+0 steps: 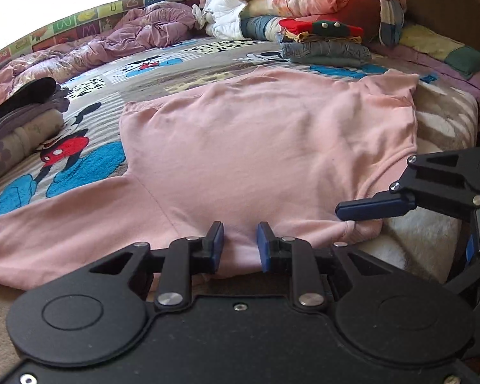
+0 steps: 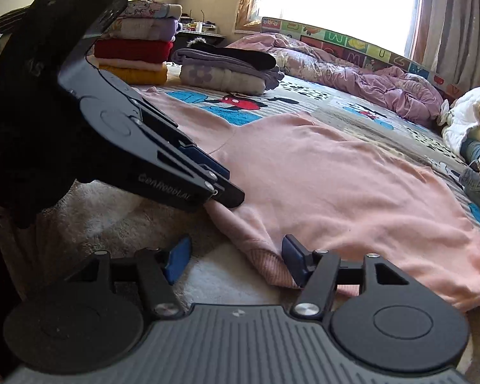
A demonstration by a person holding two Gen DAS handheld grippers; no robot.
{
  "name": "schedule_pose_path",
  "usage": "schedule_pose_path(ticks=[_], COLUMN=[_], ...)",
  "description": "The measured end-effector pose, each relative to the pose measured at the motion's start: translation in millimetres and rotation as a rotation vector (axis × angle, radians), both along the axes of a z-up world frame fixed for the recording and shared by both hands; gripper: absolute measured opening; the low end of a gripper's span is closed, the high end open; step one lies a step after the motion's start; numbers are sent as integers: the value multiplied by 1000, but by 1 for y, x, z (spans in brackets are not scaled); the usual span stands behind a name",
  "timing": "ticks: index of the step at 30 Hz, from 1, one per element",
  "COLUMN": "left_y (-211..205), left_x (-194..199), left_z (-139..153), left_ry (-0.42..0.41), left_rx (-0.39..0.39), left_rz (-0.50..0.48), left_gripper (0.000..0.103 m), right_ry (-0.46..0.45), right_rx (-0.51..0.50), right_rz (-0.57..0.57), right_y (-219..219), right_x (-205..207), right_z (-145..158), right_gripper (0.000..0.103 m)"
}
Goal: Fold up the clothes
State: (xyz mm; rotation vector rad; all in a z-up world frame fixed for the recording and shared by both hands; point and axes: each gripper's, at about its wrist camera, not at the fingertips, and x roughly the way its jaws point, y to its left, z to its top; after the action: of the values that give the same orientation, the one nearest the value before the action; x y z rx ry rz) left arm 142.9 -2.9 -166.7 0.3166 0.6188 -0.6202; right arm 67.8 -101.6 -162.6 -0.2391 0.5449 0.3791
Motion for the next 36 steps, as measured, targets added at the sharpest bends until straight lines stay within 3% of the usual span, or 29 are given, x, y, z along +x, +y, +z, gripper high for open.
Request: schedule_pose_path(ticks=[7, 11, 14, 18, 21, 22, 24, 29, 30, 34, 36], left_y=[-8, -16, -30, -47, -58, -61, -64, -63, -65, -69, -70], left_x=[-22, -29, -31, -29, -27, -28, -31, -37, -38, -39, -37], left_z=[2, 14, 23, 25, 12, 7, 2, -1, 0, 1, 5], left_ry=[-48, -73, -93, -44, 34, 45, 57, 63, 58, 56, 72], left_rx=[76, 40, -32, -93, -42, -23, -1, 6, 20, 61, 71], left_rz=[34, 65, 77, 71, 48, 51, 59, 80, 76, 70, 60], left_gripper=[21, 21, 21, 21, 26, 32, 33, 35, 35, 36, 37], right_ry=[3, 15, 12, -68, -96, -96, -95, -11, 14, 31, 108], right_rx=[3, 29, 89, 117, 73, 75, 79, 46, 87, 88, 126], right_rz=[24, 42, -13, -116, -165, -174, -182, -200, -211, -138, -102], right_y=[-8, -28, -53, -86, -108, -115, -126, -140, -143, -147, -160], right_x=[-20, -47, -53, -50, -39, -33, -17, 20, 18, -9, -14], right_z=[1, 3, 12, 32, 38, 39, 39, 4, -5, -5, 4], right_gripper=[63, 64, 61, 61, 61, 61, 63, 64, 64, 66, 69])
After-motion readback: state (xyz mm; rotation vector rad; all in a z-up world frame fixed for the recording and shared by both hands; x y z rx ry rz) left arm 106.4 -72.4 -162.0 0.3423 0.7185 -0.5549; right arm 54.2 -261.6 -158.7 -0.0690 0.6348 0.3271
